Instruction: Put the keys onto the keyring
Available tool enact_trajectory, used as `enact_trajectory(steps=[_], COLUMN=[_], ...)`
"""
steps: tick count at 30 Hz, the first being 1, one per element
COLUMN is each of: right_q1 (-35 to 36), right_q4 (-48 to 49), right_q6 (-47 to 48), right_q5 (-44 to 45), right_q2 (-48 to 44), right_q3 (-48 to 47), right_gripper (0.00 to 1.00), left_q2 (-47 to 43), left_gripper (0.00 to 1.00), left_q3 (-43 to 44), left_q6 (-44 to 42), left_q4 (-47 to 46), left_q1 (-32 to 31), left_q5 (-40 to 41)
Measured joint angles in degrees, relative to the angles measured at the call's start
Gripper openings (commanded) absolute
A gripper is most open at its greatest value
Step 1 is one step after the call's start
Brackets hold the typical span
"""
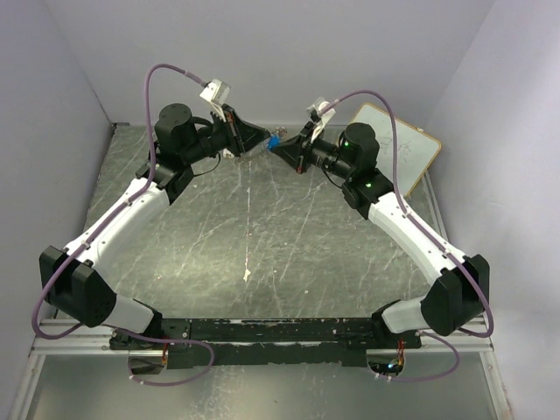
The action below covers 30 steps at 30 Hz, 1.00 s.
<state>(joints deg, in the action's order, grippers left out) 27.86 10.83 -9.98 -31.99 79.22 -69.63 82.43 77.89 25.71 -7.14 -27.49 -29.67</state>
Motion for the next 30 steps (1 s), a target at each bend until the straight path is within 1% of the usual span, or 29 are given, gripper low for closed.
enact_trajectory(steps=[10,19,30], right_q1=[3.0,3.4,3.4], right_q4=[-1.7,-2.0,-6.6], right_q6=[-0.3,-0.7,-0.8], right_q5=[0.1,1.5,3.3], right_q2=[0.1,-0.1,-1.5], right_q3=[0.9,3.2,2.1], right_gripper=[0.0,0.0,0.0], left_q2=[0.2,0.2,0.2], left_gripper=[0.07,0.07,0.07], left_q3=[-1.9,-3.9,-5.6], left_q6=[3.3,4.6,4.7], left_q4=[-4.1,-4.2,-5.0], left_q1=[-0.2,-0.5,-0.7], left_q5=[2.5,4.5,5.4])
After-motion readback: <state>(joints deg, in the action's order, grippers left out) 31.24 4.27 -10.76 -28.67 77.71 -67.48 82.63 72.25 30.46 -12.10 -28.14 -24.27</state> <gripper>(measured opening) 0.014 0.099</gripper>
